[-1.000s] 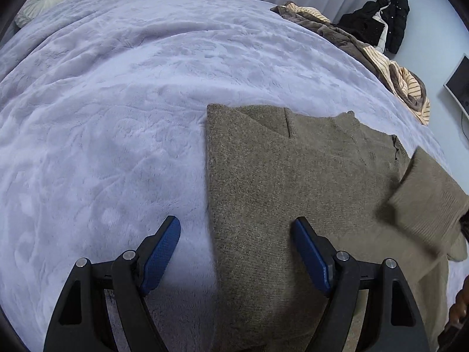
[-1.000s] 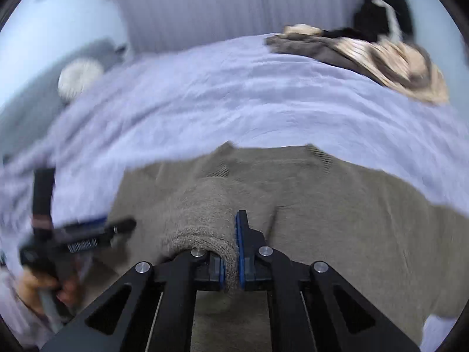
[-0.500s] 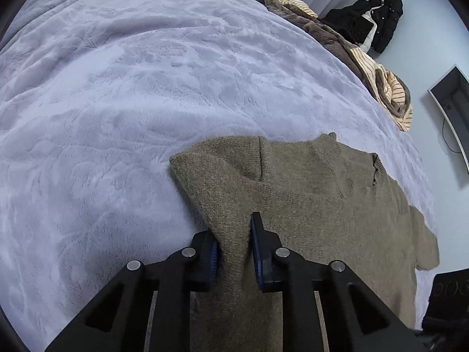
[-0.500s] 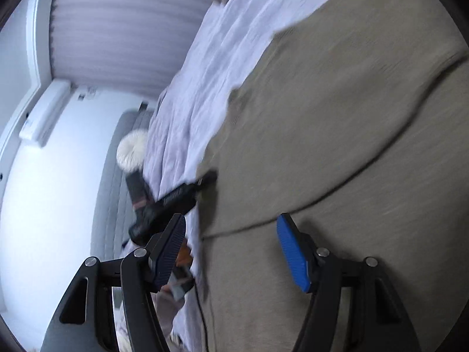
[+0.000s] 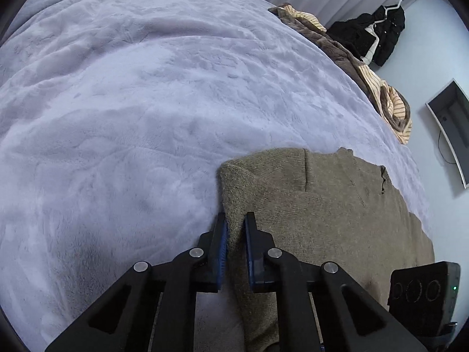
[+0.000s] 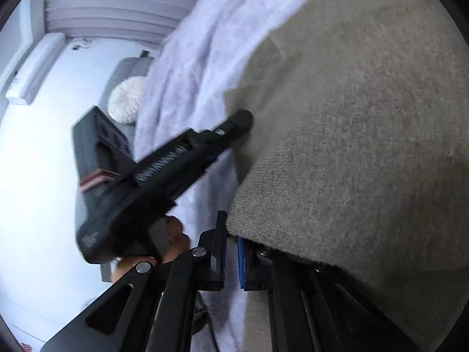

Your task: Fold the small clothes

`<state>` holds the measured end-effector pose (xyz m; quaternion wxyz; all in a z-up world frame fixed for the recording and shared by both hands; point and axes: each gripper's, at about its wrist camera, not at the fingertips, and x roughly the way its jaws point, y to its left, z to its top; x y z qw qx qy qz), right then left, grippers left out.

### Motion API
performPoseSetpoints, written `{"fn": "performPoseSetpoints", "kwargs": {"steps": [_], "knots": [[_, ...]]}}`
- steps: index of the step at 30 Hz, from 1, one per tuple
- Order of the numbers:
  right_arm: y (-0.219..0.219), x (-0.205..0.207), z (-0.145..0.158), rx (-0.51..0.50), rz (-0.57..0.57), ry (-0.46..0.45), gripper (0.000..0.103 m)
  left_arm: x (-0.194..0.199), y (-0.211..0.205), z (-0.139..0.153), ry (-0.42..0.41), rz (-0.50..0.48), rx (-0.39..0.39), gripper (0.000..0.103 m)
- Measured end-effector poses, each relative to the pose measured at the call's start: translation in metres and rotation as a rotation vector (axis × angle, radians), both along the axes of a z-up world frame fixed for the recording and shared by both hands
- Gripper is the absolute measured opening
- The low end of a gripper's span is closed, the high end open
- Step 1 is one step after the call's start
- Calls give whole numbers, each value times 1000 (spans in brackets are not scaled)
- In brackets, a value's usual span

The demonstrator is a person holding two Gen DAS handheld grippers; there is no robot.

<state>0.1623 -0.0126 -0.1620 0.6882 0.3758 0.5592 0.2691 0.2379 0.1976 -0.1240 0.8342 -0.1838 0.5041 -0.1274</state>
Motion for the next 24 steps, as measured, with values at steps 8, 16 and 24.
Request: {"fn": "performPoseSetpoints", "kwargs": {"steps": [8, 16, 24], "knots": [[-156, -67, 44, -147, -213, -99, 50, -21, -3, 29, -67, 39, 125, 14], [-305, -75, 30, -93, -613, 32, 49, -29, -39, 23, -62, 20, 183, 14], [-266, -30, 76, -462, -436, -231, 8, -36, -39, 10, -56, 49, 262, 14]]}}
